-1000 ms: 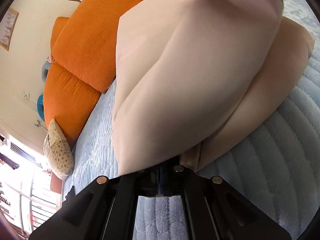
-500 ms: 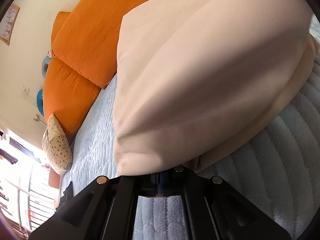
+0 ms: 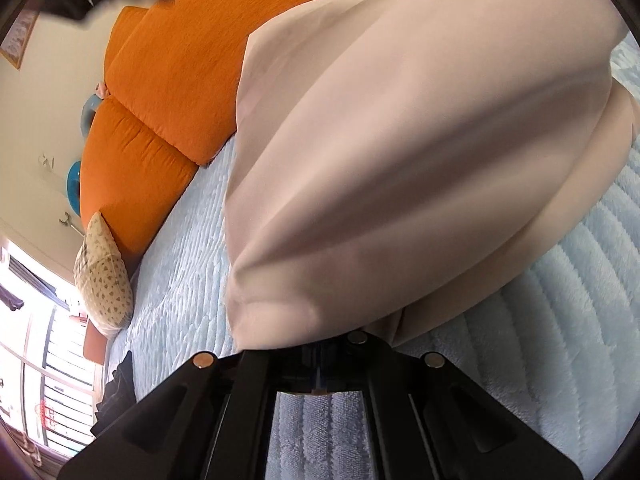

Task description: Fold large clothes

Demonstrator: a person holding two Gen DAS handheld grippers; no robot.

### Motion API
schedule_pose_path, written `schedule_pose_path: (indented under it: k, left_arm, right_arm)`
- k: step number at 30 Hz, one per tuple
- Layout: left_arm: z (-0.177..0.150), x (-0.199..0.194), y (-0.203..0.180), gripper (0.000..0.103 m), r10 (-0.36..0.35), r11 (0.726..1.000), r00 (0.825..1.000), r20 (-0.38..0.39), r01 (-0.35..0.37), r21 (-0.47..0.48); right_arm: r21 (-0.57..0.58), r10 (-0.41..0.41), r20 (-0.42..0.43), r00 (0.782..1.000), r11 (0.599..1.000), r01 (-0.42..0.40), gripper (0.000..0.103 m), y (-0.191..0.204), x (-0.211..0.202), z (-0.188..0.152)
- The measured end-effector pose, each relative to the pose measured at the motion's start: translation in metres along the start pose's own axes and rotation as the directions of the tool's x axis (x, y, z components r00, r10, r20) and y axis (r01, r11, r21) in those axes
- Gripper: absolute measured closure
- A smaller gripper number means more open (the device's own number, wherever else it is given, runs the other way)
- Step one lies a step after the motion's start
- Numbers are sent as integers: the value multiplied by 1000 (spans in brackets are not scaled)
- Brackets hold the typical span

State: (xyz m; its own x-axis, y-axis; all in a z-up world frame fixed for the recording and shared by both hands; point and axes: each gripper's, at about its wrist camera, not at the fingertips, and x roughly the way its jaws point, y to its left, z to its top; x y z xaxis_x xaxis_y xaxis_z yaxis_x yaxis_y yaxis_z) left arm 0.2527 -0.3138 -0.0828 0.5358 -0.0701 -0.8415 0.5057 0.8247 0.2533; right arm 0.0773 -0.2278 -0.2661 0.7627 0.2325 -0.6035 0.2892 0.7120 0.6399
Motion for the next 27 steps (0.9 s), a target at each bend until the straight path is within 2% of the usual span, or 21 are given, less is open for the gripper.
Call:
schedule_pose_path:
  k: [2,4,6,7,8,13,15,16,20,21,22,23,24,25,27]
  left_arm:
    - [6,30,24,24,31,997,999,-27,-32,-63]
    - [11,51,32,24,22,997,999,-43,-26,-78]
    - [16,74,28,29,-33,996,997,-69,28,-83]
    - [18,89,21,32,-97,992,991,-95,89,-85]
    - [19,101,11,34,-119,991,986,-118,109,-81]
    - [15,137,-33,31,-40,999,991,-128,44,29]
    - [12,139,-38,30,-36,998,993,-110,41,40]
    - [9,138,-36,30,-36,998,994,-105,41,44]
    - [12,138,-29,30,-71,997,992,-107,73,19]
    - [11,138,-28,30,-74,997,991,-108,76,15]
    - [10,134,-26,30,-75,997,991,-108,76,12]
    - [10,134,-27,30,-76,997,991,-107,77,9]
    - [10,134,-26,30,-78,997,991,-105,79,7]
    - [9,133,-25,30,-82,997,991,-103,83,5]
    - [8,133,-22,30,-90,996,991,-97,90,0]
  right_arm:
    - [-11,0,-3,1000,1000,0,103,1,1,1]
    - [-21,0,-4,1000,1000,0,103,3,1,1]
    - [-26,-2,-1,1000,1000,2,103,3,1,0]
    - [-33,-5,1,1000,999,5,103,3,1,-1]
    - [-42,-8,2,1000,999,8,103,4,1,-1]
    - [-81,-40,-34,999,996,37,103,12,-5,4]
    - [-78,-57,-68,996,996,51,101,13,-19,9]
    - [-91,-92,-64,994,992,86,99,16,-35,11]
    - [-196,-150,63,987,968,160,99,33,-113,26]
    - [-215,-164,85,983,960,179,99,36,-122,33]
    - [-232,-185,104,977,951,204,94,40,-129,46]
    - [-232,-206,97,974,947,223,76,39,-129,66]
    - [-232,-222,90,971,943,237,63,38,-125,78]
    - [-250,-273,82,959,925,285,57,35,-117,94]
    - [-292,-357,66,932,886,360,59,19,-106,113]
